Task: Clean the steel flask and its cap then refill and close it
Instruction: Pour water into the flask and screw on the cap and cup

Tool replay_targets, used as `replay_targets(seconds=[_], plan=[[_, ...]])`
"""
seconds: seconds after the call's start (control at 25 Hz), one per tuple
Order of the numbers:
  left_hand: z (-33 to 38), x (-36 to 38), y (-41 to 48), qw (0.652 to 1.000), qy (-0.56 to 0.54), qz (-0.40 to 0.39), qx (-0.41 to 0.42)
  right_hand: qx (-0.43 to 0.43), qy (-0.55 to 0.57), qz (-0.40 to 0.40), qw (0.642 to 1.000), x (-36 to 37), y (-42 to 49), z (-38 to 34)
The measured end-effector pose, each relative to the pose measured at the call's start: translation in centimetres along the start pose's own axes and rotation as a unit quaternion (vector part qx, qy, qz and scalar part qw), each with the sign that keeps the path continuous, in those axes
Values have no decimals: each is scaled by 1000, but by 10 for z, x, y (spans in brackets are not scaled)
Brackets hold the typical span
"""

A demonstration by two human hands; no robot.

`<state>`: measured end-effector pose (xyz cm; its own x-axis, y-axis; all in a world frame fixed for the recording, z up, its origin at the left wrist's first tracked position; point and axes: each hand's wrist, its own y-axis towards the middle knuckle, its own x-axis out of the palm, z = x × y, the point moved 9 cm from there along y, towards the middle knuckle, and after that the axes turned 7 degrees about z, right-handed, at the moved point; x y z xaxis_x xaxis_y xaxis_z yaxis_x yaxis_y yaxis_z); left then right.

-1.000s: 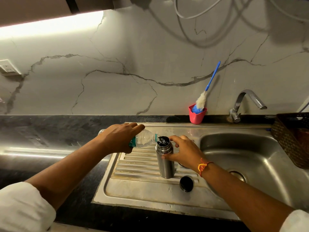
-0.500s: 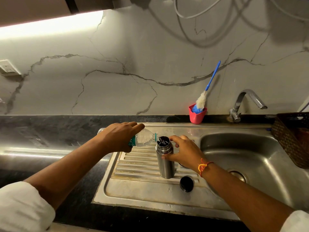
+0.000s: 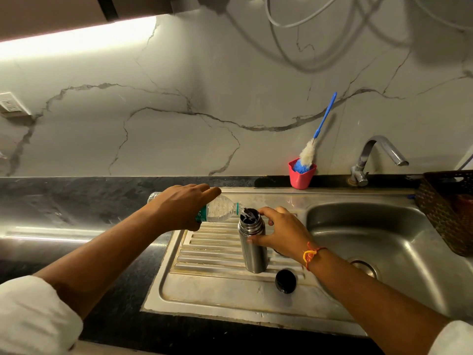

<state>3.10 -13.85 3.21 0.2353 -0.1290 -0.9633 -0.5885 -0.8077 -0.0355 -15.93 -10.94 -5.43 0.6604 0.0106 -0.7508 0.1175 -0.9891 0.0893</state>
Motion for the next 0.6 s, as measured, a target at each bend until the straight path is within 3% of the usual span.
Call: replay_targets(seconds=[0.6], plan=[[-2, -16, 1, 998, 50, 31, 29, -2, -7, 0, 1000, 0, 1, 0]])
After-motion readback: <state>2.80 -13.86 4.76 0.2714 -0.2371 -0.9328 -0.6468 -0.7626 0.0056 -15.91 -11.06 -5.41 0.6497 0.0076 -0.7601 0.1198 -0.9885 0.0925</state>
